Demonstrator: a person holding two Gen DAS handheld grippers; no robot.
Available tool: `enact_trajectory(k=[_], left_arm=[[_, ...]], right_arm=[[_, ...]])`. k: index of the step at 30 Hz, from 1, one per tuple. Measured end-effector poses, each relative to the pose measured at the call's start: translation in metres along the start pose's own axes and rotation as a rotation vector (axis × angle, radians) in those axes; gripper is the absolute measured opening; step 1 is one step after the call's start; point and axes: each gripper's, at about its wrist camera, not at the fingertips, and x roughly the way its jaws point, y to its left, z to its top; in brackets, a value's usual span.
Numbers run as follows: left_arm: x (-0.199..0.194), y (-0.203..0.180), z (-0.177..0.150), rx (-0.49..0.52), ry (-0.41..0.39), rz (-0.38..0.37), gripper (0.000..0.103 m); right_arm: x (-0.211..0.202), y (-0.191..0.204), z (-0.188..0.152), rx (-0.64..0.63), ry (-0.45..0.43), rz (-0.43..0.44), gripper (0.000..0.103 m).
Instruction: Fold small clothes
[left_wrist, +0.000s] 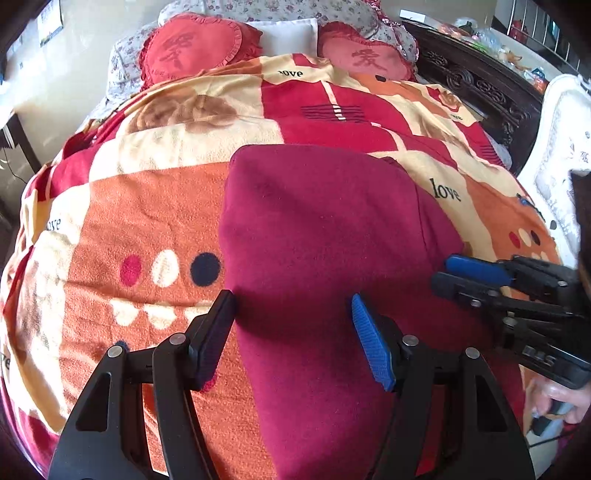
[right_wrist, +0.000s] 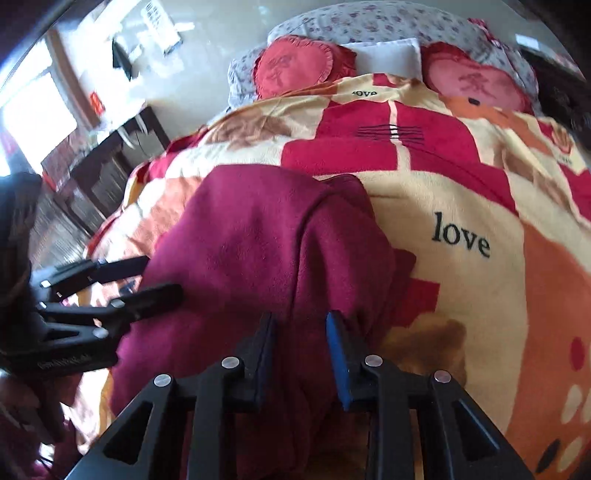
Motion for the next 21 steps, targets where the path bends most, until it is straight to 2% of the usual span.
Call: enact_trajectory(k=[3, 7, 9, 11, 13, 16, 19, 21], left_arm=[[-0.001, 0.001, -0.002, -0.007, -0.012, 0.009, 0.065], [-0.007, 0.004, -0.005, -0.038, -0.024, 0.019, 0.065], [-0.01, 0.004, -0.007, -0.041, -0.031, 0.03, 0.065], [-0.014, 0.003, -0.009, -0.039, -0.04, 0.038, 0.065], [-0.02, 0.001, -0.011, -0.033, -0.051, 0.055, 0.065], [-0.031, -0.001, -0.014, -0.029, -0.081, 0.067, 0.065], [-0.045, 0.0, -0.016, -0.046, -0.117, 0.076, 0.065], [-0.053, -0.001, -0.017, -0.056, -0.138, 0.088, 0.066]], right_arm=[[-0.014, 0.009, -0.001, -0.042, -0.005, -0.025, 0.027], [-0.037, 0.023, -0.012, -0.072, -0.028, -0.005, 0.03], [-0.037, 0.032, -0.02, -0.09, -0.018, -0.027, 0.03], [-0.028, 0.032, -0.033, -0.107, 0.021, -0.093, 0.031], [-0.02, 0.025, -0.045, -0.073, 0.04, -0.094, 0.034], [-0.029, 0.019, -0.048, -0.025, 0.018, -0.064, 0.034], [-0.05, 0.026, -0.044, -0.028, -0.038, -0.07, 0.036], [-0.062, 0.035, -0.041, -0.047, -0.075, -0.091, 0.044]])
